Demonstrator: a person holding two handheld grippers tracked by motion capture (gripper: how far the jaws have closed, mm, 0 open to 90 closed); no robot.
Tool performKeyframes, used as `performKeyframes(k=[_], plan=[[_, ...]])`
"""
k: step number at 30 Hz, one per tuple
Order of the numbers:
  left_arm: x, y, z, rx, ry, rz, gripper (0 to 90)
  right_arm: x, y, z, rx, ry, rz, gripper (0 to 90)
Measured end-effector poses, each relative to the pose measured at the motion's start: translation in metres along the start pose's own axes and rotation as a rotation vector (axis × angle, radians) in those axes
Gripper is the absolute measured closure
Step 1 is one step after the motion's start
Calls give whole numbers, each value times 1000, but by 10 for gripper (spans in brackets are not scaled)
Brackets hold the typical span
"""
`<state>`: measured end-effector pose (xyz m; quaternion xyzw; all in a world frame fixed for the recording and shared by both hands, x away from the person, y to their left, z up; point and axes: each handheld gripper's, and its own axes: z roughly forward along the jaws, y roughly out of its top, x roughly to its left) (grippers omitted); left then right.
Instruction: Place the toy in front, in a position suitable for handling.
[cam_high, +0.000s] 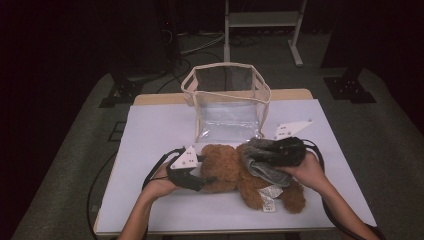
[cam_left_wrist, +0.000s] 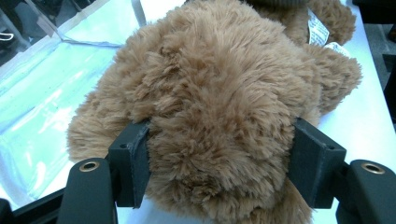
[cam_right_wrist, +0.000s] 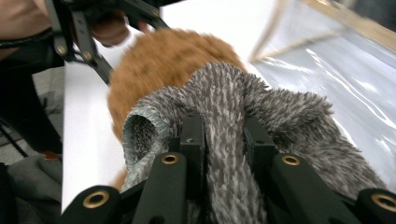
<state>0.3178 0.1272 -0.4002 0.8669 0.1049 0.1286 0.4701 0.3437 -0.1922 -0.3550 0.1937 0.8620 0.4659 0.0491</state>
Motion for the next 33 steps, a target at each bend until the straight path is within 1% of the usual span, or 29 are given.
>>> performKeyframes(k=[2,4,5,6,7,8,11,13,15,17,18,19,21,23,26,28,30,32,33], plan=[[-1,0,1,-6,3,4,318,6,13,15,-1,28,-27,733],[-2,-1,1,-10,4,3,319,12,26,29,-3,65,-44,734],[-2,-1,1,-11,5,2,323,16,33,35,3,76,-46,734],[-3,-1,1,-10,4,5,327,17,39,41,7,84,-55,734],[-3,-1,1,-9,5,7,329,18,45,47,11,88,-53,735],[-4,-1,1,-6,4,11,332,16,51,53,14,88,-56,735],[-6,-1,0,0,-1,20,333,9,64,73,46,79,-41,735],[-6,-3,-1,1,-3,23,332,1,68,83,67,67,-20,734],[-4,-4,-4,13,-1,23,322,-9,67,90,81,72,10,734],[-2,-5,-6,5,1,8,306,-15,63,89,74,84,36,735],[-2,-5,-6,5,1,8,301,-15,61,86,75,78,31,735],[-1,-6,-8,8,11,1,278,-15,60,82,78,69,29,735],[1,-8,-8,16,10,-6,274,-14,56,72,86,47,20,735],[1,-8,-7,18,5,-10,274,-14,51,62,94,31,22,735],[-1,-7,-4,9,-9,-1,277,-11,47,51,86,43,31,734],[-3,-4,-2,10,-9,9,276,-8,49,51,80,52,28,733],[-5,-2,-2,13,-8,14,276,-5,54,58,75,57,11,733],[-5,-4,-2,14,-6,6,268,-3,59,68,68,73,16,732],[-4,-5,-2,15,-4,-5,251,-3,60,72,71,75,10,732]])
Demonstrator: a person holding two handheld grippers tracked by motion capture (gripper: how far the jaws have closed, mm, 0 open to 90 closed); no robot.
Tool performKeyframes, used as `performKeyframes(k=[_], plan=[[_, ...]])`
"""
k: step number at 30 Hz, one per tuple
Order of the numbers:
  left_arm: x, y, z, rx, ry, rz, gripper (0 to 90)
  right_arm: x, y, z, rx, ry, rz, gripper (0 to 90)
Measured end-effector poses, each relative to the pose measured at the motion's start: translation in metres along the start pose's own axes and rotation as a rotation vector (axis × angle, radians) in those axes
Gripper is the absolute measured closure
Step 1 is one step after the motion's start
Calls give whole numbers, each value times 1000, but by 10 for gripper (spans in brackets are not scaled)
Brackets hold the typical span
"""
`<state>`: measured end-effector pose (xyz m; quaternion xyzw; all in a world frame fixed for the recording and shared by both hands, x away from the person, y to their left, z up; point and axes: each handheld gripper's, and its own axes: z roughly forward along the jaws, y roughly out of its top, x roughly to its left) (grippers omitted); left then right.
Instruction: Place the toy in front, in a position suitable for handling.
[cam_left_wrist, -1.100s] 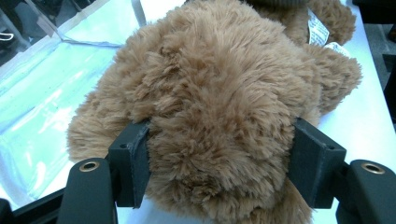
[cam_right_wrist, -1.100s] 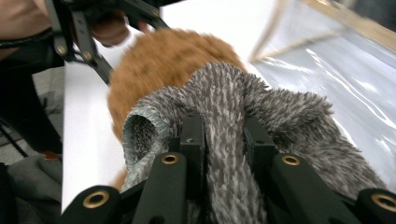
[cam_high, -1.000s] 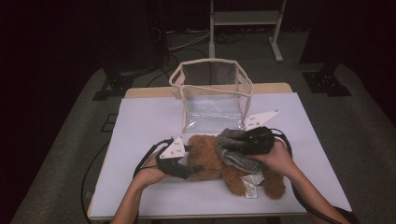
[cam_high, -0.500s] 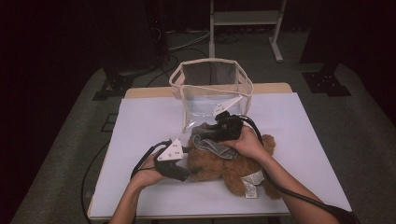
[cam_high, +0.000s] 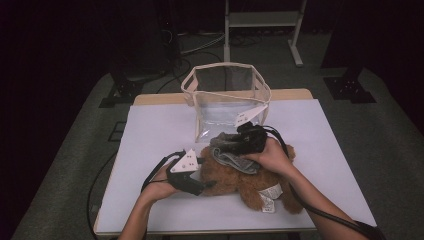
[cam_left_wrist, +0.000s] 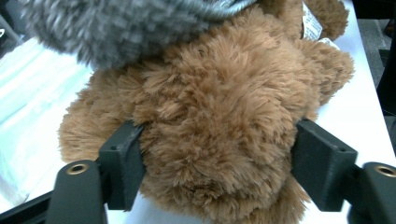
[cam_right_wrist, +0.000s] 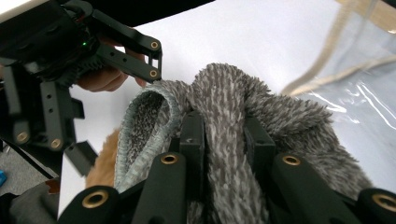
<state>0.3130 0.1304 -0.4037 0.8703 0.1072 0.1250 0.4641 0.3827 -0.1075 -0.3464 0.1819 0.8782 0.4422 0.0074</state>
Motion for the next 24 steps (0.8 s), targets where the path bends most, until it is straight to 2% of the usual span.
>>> performKeyframes(k=[2,5,9,10,12,14,16,18,20,24], plan=[[1,-2,-1,-17,4,-4,211,0,0,2,1,-6,-10,732],[4,-1,-3,-34,14,-18,147,-1,-6,-11,-6,-39,-17,730],[4,4,-4,-77,58,-38,95,-1,-26,-40,-14,-129,-6,727],[4,4,-4,-77,58,-38,95,1,-33,-47,-16,-157,-3,727],[3,10,-5,-138,85,-74,95,4,-50,-60,-15,-199,4,723],[2,17,-4,-175,116,-107,81,6,-67,-71,-52,-198,35,723],[0,22,0,-217,134,-122,73,7,-82,-78,-101,-191,73,723],[-4,25,7,-201,156,-114,73,8,-92,-80,-152,-175,105,723],[-7,23,16,-177,162,-113,73,10,-95,-78,-177,-167,111,719],[-9,14,25,-186,130,-160,73,14,-81,-75,-156,-168,65,716]])
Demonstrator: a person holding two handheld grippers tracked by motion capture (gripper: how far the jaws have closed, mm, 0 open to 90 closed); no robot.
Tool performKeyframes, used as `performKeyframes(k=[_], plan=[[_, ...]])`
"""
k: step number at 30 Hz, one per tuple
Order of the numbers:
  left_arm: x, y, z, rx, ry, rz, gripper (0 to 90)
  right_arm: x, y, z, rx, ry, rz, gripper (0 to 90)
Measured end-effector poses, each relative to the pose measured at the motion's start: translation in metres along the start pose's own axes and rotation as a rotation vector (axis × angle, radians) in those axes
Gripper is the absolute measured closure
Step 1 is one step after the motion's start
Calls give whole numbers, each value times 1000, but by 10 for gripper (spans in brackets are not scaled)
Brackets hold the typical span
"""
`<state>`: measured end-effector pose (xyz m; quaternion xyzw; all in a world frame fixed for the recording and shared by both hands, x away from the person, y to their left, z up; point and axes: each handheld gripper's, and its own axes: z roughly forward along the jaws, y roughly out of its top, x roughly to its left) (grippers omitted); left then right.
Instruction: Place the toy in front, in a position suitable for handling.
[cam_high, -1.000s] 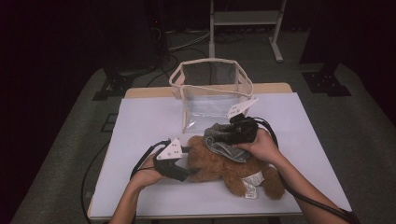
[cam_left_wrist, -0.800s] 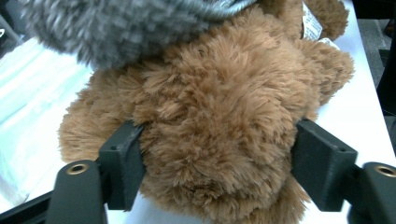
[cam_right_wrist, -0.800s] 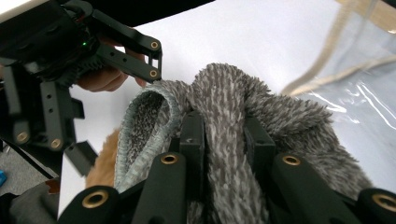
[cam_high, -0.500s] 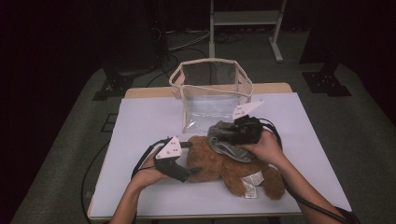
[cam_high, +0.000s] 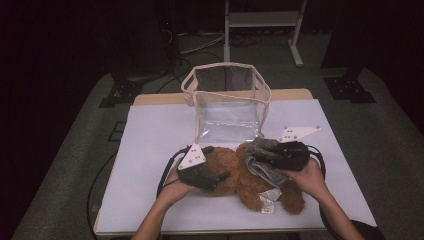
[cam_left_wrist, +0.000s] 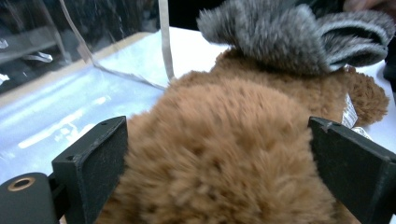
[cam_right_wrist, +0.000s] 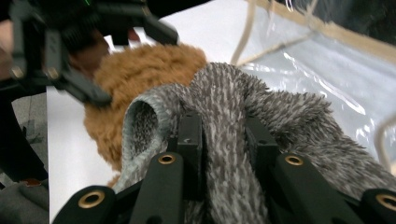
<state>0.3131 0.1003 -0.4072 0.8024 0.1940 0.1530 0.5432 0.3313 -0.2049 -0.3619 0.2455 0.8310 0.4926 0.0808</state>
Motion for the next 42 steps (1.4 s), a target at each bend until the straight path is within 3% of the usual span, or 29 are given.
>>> performKeyframes(k=[3,6,8,12,15,19,21,23,24,25,27,31,33,35,37,38,40,42], plan=[[-3,-8,2,-38,3,16,73,6,10,15,27,32,-41,713],[-2,-9,-2,-10,8,-9,76,13,10,27,47,31,-88,710],[-2,-8,-6,-1,25,-22,75,14,8,26,33,22,-101,711],[-2,-6,-15,-25,62,-45,75,8,-3,15,-14,17,-56,713],[-3,-5,-18,-27,86,-25,74,4,-4,13,-16,27,-18,716],[-3,-1,-21,-88,118,-39,75,14,6,25,10,11,-46,717],[-2,-3,-20,-67,105,-26,156,21,8,33,21,24,-70,716],[1,-8,-18,-40,78,-49,169,26,8,36,27,33,-87,715],[2,-10,-18,-40,42,-71,214,26,8,35,31,35,-91,715],[3,-11,-18,-44,33,-74,266,25,9,33,33,37,-86,715],[2,-10,-17,-34,27,-62,290,19,9,26,24,25,-71,715],[2,-12,-17,-18,23,-39,317,7,6,8,6,-55,-42,714],[2,-12,-17,-19,20,-38,317,5,1,6,-3,-52,-9,714],[3,-13,-16,-15,22,-34,315,10,-1,10,-11,-42,-11,714],[4,-14,-16,0,20,-37,285,21,-1,20,-4,-3,-38,710],[4,-14,-16,3,19,-31,277,27,0,24,10,-2,-84,708],[5,-14,-17,2,19,-39,269,35,2,26,25,-41,-155,712],[5,-13,-16,-3,19,-42,269,32,2,21,24,-61,-141,720]])
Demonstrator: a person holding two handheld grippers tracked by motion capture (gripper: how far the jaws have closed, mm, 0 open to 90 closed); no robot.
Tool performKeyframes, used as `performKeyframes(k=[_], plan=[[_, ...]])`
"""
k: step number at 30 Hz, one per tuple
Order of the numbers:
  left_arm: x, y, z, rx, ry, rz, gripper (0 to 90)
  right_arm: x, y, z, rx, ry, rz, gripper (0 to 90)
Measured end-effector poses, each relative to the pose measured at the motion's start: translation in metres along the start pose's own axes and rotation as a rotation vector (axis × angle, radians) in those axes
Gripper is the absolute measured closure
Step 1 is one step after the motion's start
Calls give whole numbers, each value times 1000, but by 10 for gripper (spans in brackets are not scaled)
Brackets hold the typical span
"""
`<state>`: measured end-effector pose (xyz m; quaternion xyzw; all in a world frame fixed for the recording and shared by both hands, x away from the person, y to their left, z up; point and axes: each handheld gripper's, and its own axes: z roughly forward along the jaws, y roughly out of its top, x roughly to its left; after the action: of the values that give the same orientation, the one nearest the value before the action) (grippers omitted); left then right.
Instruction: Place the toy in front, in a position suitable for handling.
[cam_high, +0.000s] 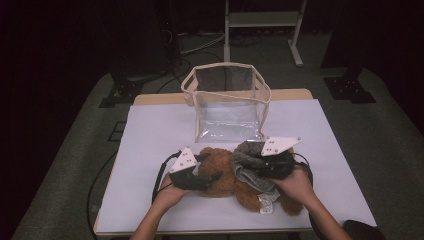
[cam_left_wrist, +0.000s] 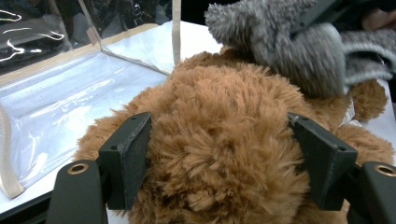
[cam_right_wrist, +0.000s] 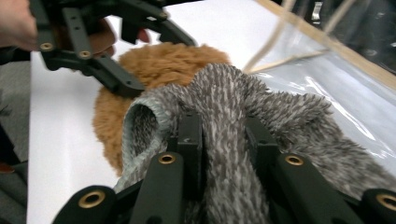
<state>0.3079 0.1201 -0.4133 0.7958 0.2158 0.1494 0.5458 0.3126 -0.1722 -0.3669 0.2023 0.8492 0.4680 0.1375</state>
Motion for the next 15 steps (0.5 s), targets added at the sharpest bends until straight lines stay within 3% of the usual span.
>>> performKeyframes(k=[4,8,13,15], plan=[[-1,1,-1,6,1,12,269,-19,-10,-23,-14,-69,74,721],[-1,1,0,13,-4,24,265,-27,-25,-30,-44,2,190,714],[-1,1,1,16,4,24,251,-24,-29,-22,-52,1,157,700],[-1,2,1,12,1,20,251,-27,-33,-22,-73,15,174,689]])
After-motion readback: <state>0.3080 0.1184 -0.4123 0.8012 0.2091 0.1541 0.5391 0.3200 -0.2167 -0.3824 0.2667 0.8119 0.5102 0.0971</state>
